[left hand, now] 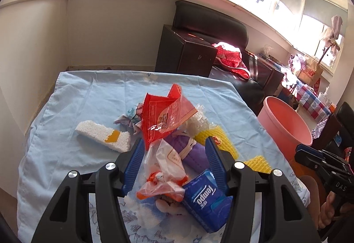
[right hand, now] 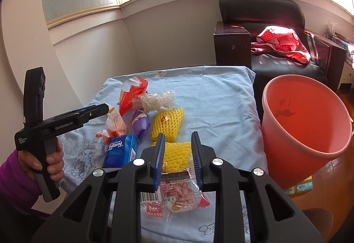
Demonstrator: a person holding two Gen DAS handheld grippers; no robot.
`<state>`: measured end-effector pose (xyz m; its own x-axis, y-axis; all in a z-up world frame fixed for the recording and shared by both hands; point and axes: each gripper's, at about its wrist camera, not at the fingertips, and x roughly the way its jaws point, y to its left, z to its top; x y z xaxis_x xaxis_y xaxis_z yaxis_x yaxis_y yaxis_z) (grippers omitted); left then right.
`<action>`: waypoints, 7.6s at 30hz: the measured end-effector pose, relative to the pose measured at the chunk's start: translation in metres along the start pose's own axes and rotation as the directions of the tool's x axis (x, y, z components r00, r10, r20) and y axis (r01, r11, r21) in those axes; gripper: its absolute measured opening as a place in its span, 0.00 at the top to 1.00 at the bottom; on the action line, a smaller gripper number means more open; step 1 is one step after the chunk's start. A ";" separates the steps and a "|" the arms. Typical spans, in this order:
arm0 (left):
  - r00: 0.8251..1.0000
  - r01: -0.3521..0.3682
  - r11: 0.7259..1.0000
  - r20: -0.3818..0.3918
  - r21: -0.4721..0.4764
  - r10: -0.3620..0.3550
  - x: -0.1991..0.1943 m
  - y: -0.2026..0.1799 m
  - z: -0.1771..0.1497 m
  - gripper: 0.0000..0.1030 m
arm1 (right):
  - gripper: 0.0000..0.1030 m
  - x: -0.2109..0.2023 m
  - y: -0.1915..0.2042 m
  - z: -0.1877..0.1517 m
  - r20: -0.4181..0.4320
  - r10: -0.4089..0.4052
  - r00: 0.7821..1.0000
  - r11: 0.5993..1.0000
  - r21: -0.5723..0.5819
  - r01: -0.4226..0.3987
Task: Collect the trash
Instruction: 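Move both tools back over the trash on the table, then grasp the red wrapper with the left gripper while the right gripper grasps the clear plastic bag, then carry the red wrapper and clear bag in both grippers into the pink bucket, then open both grippers to release the wrapper and clear bag into the bucket, then move both tools back toward the remaining trash on the table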
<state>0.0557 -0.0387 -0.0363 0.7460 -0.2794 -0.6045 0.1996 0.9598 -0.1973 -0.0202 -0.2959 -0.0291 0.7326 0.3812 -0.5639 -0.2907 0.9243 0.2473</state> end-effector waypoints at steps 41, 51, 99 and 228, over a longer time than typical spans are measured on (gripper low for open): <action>0.987 0.011 0.992 0.163 -0.130 0.010 -0.049 0.067 0.007 0.98 | 0.55 0.189 0.063 0.085 -0.326 -0.091 0.941 0.986 0.105 0.132; 0.986 0.028 0.992 0.165 -0.121 -0.008 -0.051 0.062 0.005 0.98 | 0.53 0.168 0.044 0.057 -0.332 -0.016 0.943 0.988 0.138 0.066; 0.951 0.236 0.962 0.168 0.139 -0.258 -0.027 -0.131 0.038 0.98 | 0.59 -0.047 -0.036 0.028 0.226 -0.288 0.931 0.957 0.047 0.285; 0.980 -0.017 0.996 0.197 0.082 0.001 -0.071 -0.034 0.035 0.47 | 0.54 -0.061 -0.055 0.008 0.153 -0.228 0.962 0.968 0.138 0.207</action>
<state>0.0183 -0.0504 0.0402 0.8565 -0.2682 -0.4411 0.2385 0.9634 -0.1227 -0.0438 -0.3695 -0.0023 0.8649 0.1535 -0.4779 -0.0446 0.9718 0.2315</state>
